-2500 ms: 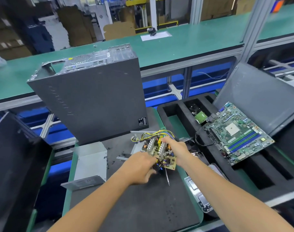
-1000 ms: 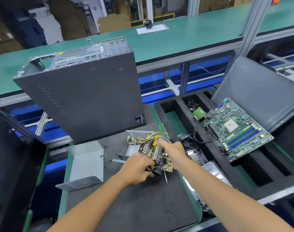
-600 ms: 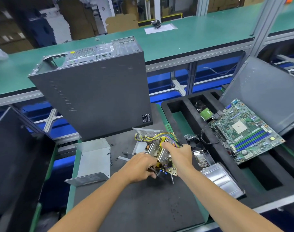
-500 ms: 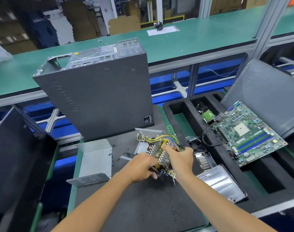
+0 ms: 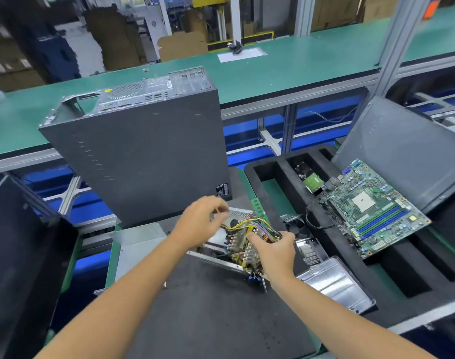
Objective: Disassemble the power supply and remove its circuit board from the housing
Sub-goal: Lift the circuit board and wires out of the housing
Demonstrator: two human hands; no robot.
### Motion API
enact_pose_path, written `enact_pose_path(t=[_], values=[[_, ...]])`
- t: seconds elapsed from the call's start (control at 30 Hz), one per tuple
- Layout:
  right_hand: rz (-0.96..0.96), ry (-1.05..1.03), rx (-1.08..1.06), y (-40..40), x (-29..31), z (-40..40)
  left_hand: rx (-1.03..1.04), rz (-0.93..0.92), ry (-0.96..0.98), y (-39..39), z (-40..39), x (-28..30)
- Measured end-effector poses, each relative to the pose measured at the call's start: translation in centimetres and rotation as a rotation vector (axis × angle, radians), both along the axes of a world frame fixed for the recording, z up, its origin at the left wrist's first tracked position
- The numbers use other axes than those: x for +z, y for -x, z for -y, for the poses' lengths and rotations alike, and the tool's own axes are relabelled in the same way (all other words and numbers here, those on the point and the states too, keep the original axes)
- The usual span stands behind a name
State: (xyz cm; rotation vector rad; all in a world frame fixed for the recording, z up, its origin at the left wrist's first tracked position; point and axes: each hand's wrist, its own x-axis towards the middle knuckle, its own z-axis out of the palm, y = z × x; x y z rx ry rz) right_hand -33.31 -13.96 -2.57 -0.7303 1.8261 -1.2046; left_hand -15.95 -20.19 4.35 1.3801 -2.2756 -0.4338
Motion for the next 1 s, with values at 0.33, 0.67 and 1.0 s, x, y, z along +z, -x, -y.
enact_pose_path(t=[0.33, 0.67, 1.0], values=[[-0.121, 0.224, 0.305, -0.3, 0.6, -0.1, -0.062, 0.427, -0.209, 2.5, 5.3, -2.3], [-0.197, 0.406, 0.454, 2.5, 1.6, 0.9, 0.055, 0.15, -0.467, -0.5, 7.2, -2.4], [-0.026, 0.531, 0.251, 3.1, 2.9, 2.9, 0.206, 0.05, -0.415, -2.0, 5.7, -4.3]])
